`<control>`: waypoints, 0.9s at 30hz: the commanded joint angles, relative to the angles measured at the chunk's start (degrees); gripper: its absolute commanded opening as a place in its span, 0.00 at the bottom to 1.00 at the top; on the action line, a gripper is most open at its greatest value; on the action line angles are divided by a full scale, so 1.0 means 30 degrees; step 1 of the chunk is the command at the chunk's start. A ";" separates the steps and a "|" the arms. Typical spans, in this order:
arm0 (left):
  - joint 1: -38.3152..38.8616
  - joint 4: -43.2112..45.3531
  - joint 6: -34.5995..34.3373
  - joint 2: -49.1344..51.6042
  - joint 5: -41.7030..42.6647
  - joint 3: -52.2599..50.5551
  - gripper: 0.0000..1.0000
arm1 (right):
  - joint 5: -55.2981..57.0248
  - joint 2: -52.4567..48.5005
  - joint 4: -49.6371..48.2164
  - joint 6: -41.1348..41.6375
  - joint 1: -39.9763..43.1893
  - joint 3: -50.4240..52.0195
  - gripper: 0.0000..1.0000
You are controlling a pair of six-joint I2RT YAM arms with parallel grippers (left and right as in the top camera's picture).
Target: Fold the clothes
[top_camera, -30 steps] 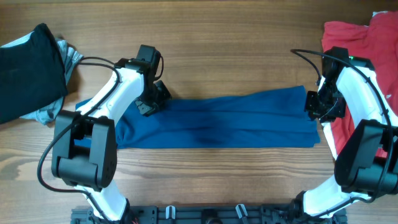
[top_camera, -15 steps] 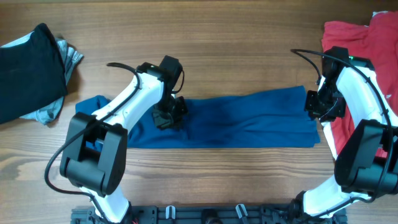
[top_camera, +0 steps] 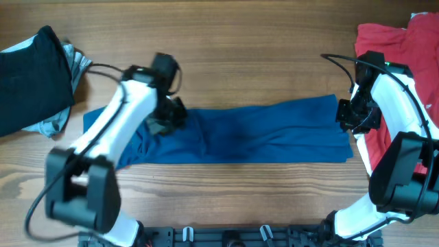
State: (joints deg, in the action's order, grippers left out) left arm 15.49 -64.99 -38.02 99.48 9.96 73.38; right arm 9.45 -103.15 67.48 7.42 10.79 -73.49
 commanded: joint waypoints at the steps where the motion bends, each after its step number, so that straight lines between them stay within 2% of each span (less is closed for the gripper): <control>1: -0.1931 -0.0066 0.0102 -0.1982 -0.2572 0.0109 0.06 | -0.0080 0.0452 -0.0124 0.0022 0.0109 0.0117 0.24; 4: -0.2251 0.0605 0.0095 -0.1282 -0.2579 -0.0685 0.04 | -0.0080 0.0452 -0.0219 0.0029 0.0109 0.0117 0.24; 7: -0.2499 0.1530 0.0007 -0.0940 -0.4240 -0.2404 0.04 | -0.0087 0.0452 -0.0240 0.0022 0.0109 0.0117 0.24; 11: -0.4481 0.4007 0.0029 -0.0940 -0.5217 -0.5348 0.04 | -0.0153 0.0452 -0.0262 0.0036 0.0109 0.0117 0.25; 13: -0.5042 0.5399 0.0022 -0.0940 -0.5209 -0.6623 0.04 | -0.0168 0.0452 -0.0262 0.0080 0.0109 0.0117 0.34; 16: -0.5887 0.6397 0.0036 -0.0940 -0.5217 -0.7657 0.05 | -0.0153 0.0452 -0.0270 0.0095 0.0117 0.0117 0.54; 19: -0.6834 0.6419 0.0087 -0.0940 -0.6608 -0.7657 0.07 | -0.0160 0.0452 -0.0444 0.0080 0.0131 0.0117 0.64; 22: -0.8051 0.6849 0.0080 -0.0940 -0.7104 -0.7657 0.08 | -0.0364 0.0452 -0.0692 -0.0240 0.0313 0.0160 0.67; 27: -0.8415 0.7045 0.0087 -0.0940 -0.6972 -0.7657 0.10 | -0.3730 0.0452 -0.2492 -0.3009 0.1093 0.1246 0.69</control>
State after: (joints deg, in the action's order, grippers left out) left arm -9.13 -44.49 -37.80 96.05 -7.97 51.18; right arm 4.10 -103.11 61.91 3.36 13.28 -71.37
